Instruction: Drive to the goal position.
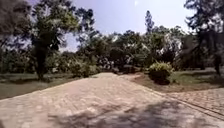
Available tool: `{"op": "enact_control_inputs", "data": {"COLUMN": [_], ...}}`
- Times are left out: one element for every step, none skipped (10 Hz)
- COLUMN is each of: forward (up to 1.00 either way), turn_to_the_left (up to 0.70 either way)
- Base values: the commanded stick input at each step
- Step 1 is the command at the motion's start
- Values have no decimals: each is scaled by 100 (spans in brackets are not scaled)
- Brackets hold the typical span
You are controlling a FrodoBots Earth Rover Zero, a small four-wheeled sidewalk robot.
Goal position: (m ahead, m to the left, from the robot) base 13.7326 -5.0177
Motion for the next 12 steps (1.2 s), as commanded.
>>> {"op": "enact_control_inputs", "data": {"forward": [50,50,50,50,50,50,50,50,50,50,50,50], "turn_to_the_left": [0,0,0,0,0,0,0,0,0,0,0,0]}}
